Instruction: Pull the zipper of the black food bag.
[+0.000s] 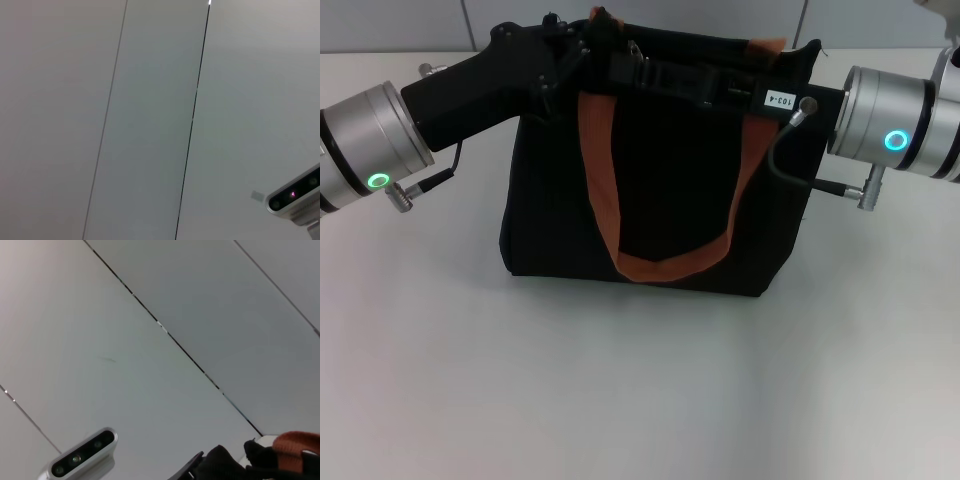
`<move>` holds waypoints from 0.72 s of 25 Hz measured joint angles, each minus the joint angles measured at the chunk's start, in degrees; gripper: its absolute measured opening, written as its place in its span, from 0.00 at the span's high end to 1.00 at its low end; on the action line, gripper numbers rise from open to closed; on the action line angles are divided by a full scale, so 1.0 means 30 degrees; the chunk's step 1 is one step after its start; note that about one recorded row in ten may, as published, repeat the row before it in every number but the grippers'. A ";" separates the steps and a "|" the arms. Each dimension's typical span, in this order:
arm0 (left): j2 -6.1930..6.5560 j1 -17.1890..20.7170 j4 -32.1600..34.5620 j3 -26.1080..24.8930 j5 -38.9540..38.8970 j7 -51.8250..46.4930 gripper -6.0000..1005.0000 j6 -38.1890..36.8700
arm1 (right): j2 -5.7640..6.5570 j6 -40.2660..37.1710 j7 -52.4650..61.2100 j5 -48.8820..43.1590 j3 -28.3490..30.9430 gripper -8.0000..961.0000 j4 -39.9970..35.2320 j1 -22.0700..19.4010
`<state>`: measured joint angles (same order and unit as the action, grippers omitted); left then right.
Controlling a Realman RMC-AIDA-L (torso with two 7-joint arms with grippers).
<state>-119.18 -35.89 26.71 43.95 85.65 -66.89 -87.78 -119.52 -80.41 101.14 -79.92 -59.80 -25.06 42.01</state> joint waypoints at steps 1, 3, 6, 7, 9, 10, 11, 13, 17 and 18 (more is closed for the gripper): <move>0.0001 0.0003 0.0000 -0.0002 0.0000 0.0001 0.98 0.0004 | -0.0001 0.0022 0.0005 0.0006 0.0006 0.41 0.0060 0.0002; 0.0001 0.0007 0.0000 -0.0002 0.0001 0.0003 0.98 0.0010 | 0.0005 0.0083 0.0024 0.0016 0.0012 0.40 0.0252 0.0068; 0.0000 0.0009 -0.0001 -0.0003 0.0003 0.0004 0.98 0.0013 | 0.0041 0.0144 0.0048 0.0023 0.0020 0.40 0.0432 0.0122; 0.0001 0.0007 -0.0001 -0.0008 0.0003 0.0004 0.98 0.0013 | 0.0043 0.0150 0.0053 0.0023 0.0029 0.40 0.0443 0.0113; 0.0000 0.0004 -0.0001 -0.0017 0.0003 0.0004 0.98 0.0012 | 0.0046 0.0158 0.0107 0.0023 0.0041 0.40 0.0444 0.0067; 0.0001 0.0004 -0.0001 -0.0022 0.0004 0.0004 0.98 0.0012 | 0.0047 0.0166 0.0162 0.0023 0.0043 0.40 0.0444 0.0044; 0.0000 0.0005 0.0000 -0.0023 0.0004 0.0004 0.98 0.0012 | 0.0050 0.0172 0.0223 0.0024 0.0044 0.41 0.0444 0.0043; 0.0000 0.0006 0.0001 -0.0027 0.0003 0.0004 0.98 0.0012 | 0.0060 0.0181 0.0276 0.0023 0.0041 0.41 0.0444 0.0066; 0.0001 0.0005 0.0001 -0.0006 0.0003 0.0004 0.98 -0.0008 | 0.0088 0.0218 0.0282 0.0024 -0.0076 0.41 0.0444 0.0137; 0.0001 0.0004 0.0001 -0.0004 0.0003 0.0004 0.98 -0.0018 | 0.0089 0.0236 0.0283 0.0023 -0.0088 0.41 0.0444 0.0153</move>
<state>-119.18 -35.87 26.72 43.94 85.66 -66.88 -87.84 -119.26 -79.70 101.99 -79.86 -60.07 -23.73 42.47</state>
